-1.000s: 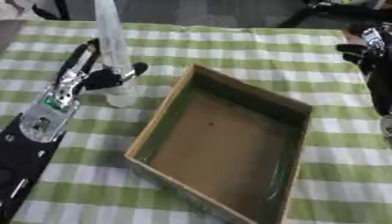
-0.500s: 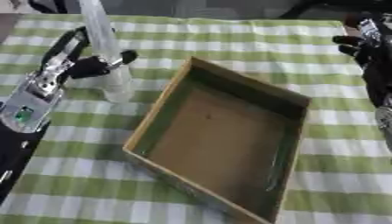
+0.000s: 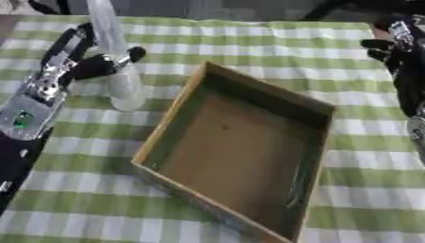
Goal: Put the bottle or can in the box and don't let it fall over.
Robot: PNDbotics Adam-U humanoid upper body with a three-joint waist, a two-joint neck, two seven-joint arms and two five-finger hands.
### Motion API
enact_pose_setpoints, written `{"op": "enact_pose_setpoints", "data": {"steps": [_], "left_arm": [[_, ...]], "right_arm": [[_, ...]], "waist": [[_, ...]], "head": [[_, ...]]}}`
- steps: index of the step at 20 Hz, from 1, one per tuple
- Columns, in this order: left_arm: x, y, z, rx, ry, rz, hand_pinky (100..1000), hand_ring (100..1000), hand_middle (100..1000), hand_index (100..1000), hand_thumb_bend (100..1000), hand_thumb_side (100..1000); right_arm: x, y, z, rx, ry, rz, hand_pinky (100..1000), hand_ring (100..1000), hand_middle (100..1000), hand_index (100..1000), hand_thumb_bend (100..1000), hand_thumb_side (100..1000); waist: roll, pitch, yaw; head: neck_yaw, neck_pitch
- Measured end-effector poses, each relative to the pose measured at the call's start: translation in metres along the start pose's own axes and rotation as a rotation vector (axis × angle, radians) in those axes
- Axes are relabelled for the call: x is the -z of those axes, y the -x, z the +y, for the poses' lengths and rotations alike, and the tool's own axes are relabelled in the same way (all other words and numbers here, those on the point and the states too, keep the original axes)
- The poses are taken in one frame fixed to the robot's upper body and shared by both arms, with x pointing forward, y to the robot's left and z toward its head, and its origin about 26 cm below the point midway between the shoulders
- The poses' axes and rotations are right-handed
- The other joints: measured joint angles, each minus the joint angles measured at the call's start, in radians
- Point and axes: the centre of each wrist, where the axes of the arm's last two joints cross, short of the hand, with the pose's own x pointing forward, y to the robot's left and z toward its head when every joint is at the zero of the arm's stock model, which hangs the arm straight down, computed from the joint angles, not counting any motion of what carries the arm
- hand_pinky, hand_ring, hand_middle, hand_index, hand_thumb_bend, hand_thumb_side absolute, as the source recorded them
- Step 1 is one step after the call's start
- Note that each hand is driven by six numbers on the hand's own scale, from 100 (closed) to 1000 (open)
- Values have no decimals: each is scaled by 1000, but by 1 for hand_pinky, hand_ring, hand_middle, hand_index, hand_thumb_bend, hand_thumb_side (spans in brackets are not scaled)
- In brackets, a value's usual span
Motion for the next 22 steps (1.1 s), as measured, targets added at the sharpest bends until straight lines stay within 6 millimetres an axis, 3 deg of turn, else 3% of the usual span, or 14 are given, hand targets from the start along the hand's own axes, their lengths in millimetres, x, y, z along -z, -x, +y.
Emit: {"op": "enact_pose_setpoints", "data": {"steps": [18,22], "left_arm": [[-4,16,-10,17,48,45,1000,694,638,765,688,417],[-5,18,-14,10,56,51,1000,661,592,750,684,373]], "right_arm": [[1,0,0,8,-3,0,898,803,898,868,100,791],[1,0,0,9,-4,-3,898,803,898,868,100,791]], "waist": [[-6,5,-1],[-8,5,-1]], "head": [[0,-9],[0,-10]]}}
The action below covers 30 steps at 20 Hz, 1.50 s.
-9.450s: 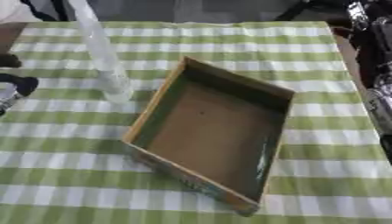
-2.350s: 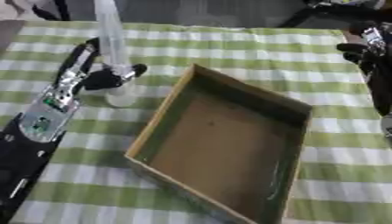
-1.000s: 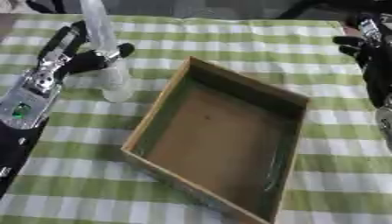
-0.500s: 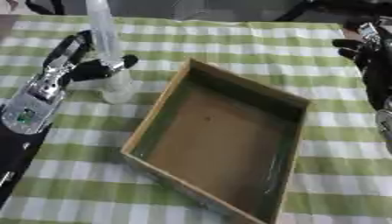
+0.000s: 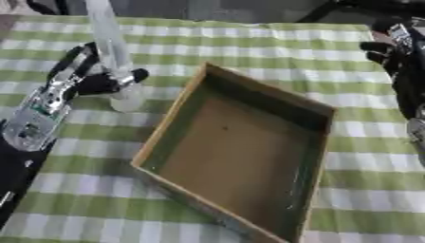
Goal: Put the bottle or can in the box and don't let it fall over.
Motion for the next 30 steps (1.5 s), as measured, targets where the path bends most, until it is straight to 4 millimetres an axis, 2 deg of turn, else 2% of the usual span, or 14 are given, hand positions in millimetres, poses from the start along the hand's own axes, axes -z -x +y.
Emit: {"op": "enact_pose_setpoints", "data": {"steps": [6,7,9,11,19,26,30], "left_arm": [[0,2,-3,-5,-7,4,1000,570,465,650,646,223],[0,2,-5,-10,-11,5,1000,550,437,611,612,182],[0,2,-5,-23,-24,7,1000,534,415,560,542,156],[0,2,-5,-36,-35,8,1000,525,398,535,479,100],[0,2,-5,-69,-61,8,1000,437,250,390,315,100],[1,2,-8,-74,-87,4,1000,367,148,265,269,100],[1,2,-8,-68,-104,4,1000,353,114,222,273,100]], "right_arm": [[0,0,0,0,-1,-1,898,804,898,868,100,790],[0,0,0,0,-1,-1,898,804,898,868,100,790],[0,0,0,0,-1,-1,898,804,898,868,100,790],[0,0,0,0,-1,0,898,804,898,868,100,790],[0,0,0,1,-3,1,899,804,898,869,100,790],[0,1,1,4,-5,2,899,804,899,869,100,792],[0,2,1,7,-5,5,900,805,899,870,100,791]], "waist": [[-2,0,0],[-3,0,0],[-3,0,0],[-3,0,0],[-6,0,-1],[-6,0,-1],[-6,0,-3]], "head": [[0,-7],[0,-7],[1,-7],[1,-7],[4,-8],[5,-11],[5,-11]]}}
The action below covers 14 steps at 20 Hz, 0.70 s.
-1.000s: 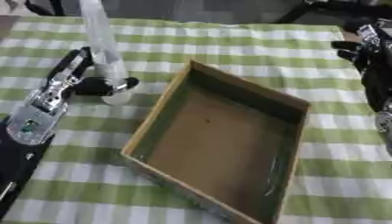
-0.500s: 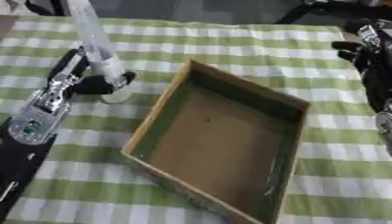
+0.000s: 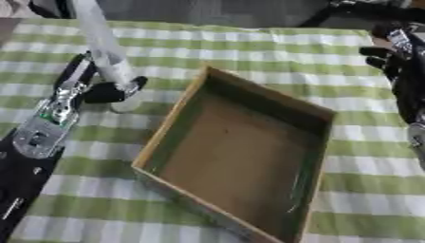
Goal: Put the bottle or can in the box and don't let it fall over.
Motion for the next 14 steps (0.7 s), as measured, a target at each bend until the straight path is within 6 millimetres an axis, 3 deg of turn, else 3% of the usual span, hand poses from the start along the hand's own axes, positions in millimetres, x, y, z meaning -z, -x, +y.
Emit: {"op": "enact_pose_setpoints", "data": {"steps": [14], "left_arm": [[0,-5,1,28,-34,-23,1000,336,100,141,251,100]], "right_arm": [[0,0,-1,2,4,-1,900,805,898,871,100,786]], "waist": [[-3,-1,0]], "head": [[0,0]]}}
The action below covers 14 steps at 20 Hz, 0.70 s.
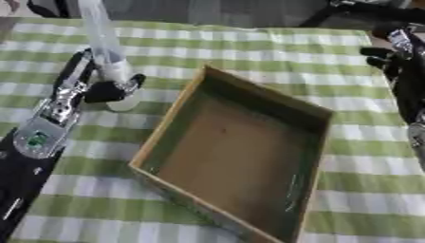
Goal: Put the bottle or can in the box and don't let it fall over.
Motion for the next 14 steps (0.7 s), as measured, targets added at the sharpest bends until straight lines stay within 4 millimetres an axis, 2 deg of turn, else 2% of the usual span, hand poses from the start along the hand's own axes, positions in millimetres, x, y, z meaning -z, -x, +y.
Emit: {"op": "enact_pose_setpoints", "data": {"steps": [8,13,14], "left_arm": [[1,-16,5,-41,-41,-43,1000,334,100,143,226,100],[4,-42,10,-66,-46,-109,1000,347,100,146,217,100],[4,-49,11,-64,-42,-131,1000,349,100,147,278,100]], "right_arm": [[0,0,0,1,-1,-1,901,805,898,871,100,784],[0,0,-2,2,4,-2,900,805,898,870,100,780],[0,0,-2,2,4,-2,900,805,898,870,100,780]], "waist": [[3,-5,2],[3,-8,3],[3,-10,3]], "head": [[-2,0],[-5,2],[-5,2]]}}
